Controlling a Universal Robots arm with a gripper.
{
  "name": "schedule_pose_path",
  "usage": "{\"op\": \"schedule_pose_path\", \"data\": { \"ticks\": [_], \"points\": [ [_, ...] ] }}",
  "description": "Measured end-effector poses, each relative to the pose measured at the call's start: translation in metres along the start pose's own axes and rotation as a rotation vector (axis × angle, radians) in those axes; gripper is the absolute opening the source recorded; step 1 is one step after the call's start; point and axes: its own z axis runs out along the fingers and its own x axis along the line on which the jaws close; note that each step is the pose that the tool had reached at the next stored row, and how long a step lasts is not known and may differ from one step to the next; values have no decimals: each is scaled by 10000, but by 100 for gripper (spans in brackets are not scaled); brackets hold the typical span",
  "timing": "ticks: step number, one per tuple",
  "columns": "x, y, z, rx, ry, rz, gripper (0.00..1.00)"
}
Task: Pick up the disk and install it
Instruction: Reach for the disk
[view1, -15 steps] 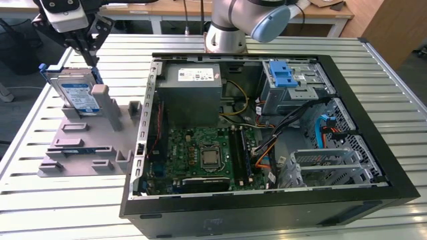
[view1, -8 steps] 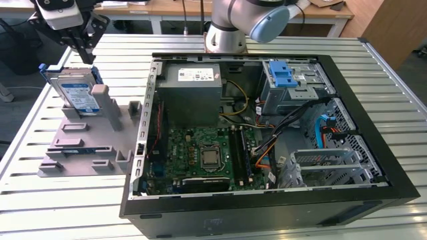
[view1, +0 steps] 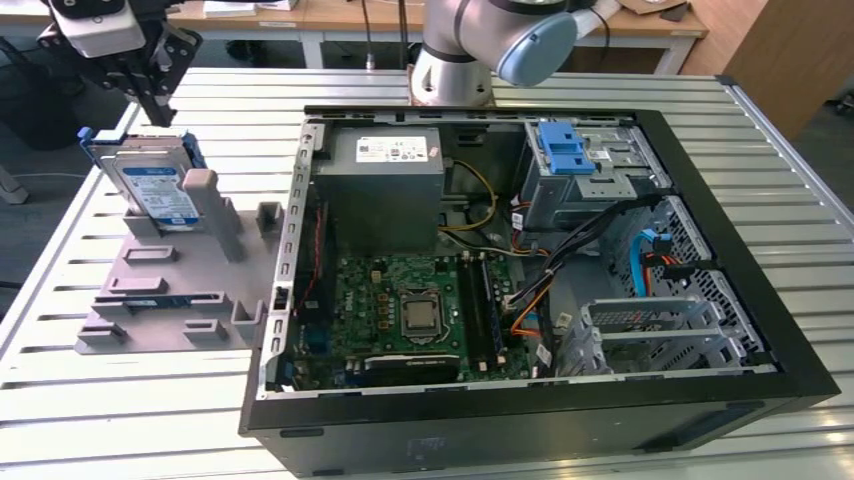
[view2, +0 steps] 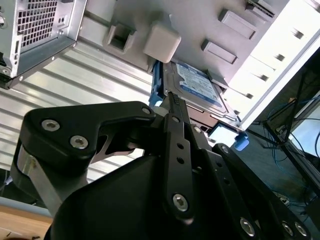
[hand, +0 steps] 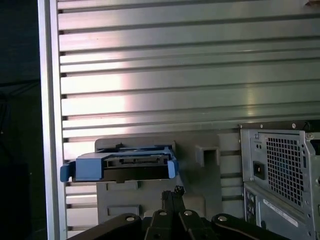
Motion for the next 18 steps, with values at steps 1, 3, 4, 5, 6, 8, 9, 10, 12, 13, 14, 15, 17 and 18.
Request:
{"op": "schedule_pose_path", "data": {
  "ticks": [1, 3, 4, 5, 6, 8, 9, 10, 12, 13, 14, 15, 17, 18],
  "points": [
    [19, 3, 1, 0, 0, 0, 11],
    [56, 9, 4, -1, -1, 0, 11],
    [75, 12, 5, -1, -1, 0, 11],
    [93, 15, 5, 0, 0, 0, 11],
    [113, 19, 7, -1, -1, 0, 11],
    [153, 26, 9, 0, 0, 1, 11],
    [171, 28, 10, 0, 0, 0, 11],
    [188, 31, 11, 0, 0, 0, 11],
    [225, 34, 12, 0, 1, -1, 11],
    [244, 36, 13, 0, 0, 0, 11],
    [264, 38, 15, 0, 0, 0, 11],
    [282, 39, 15, 0, 0, -1, 11],
    [319, 40, 18, 0, 0, 0, 11],
    [338, 41, 18, 0, 0, 0, 11]
  ]
}}
